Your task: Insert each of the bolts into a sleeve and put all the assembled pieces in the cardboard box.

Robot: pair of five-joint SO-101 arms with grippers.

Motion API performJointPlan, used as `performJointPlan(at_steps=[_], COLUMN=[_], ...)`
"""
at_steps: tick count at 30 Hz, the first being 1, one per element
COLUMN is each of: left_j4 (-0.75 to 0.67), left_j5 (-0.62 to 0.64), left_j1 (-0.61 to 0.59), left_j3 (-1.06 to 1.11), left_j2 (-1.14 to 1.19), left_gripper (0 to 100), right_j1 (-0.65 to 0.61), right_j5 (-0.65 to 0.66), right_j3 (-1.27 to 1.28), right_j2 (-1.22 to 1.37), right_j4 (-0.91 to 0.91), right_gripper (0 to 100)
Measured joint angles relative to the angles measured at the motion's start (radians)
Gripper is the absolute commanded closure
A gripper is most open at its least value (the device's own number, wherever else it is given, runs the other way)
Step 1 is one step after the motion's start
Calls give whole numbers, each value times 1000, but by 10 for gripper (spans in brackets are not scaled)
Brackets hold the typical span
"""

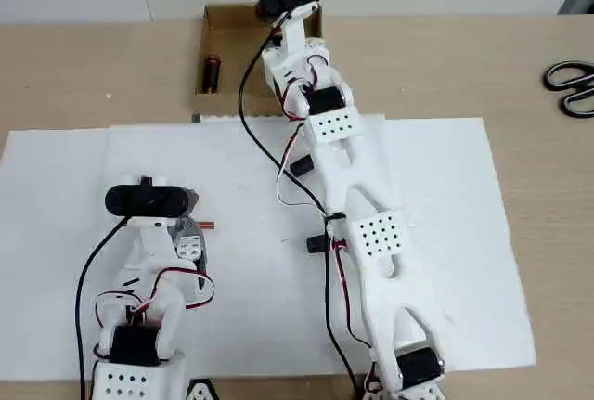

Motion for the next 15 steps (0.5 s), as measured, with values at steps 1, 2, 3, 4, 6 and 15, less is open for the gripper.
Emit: performJointPlan(at_steps=[1,2,3,4,6,15], left_j4=[0,0,0,0,0,0], left_j5=[0,0,0,0,0,0], left_j1=[0,0,0,0,0,0], left_j3=[0,0,0,0,0,0], left_j2=[0,0,0,0,0,0], left_gripper=[994,994,994,994,994,994], right_j1=[0,0,0,0,0,0], right_j5=[18,34,48,57,64,97], right_j3=[-23,-44,-64,-75,-89,-106], right_j2=[12,20,25,26,26,-44], right_j4=[12,25,43,60,95,241], right_gripper=[983,962,931,896,821,753])
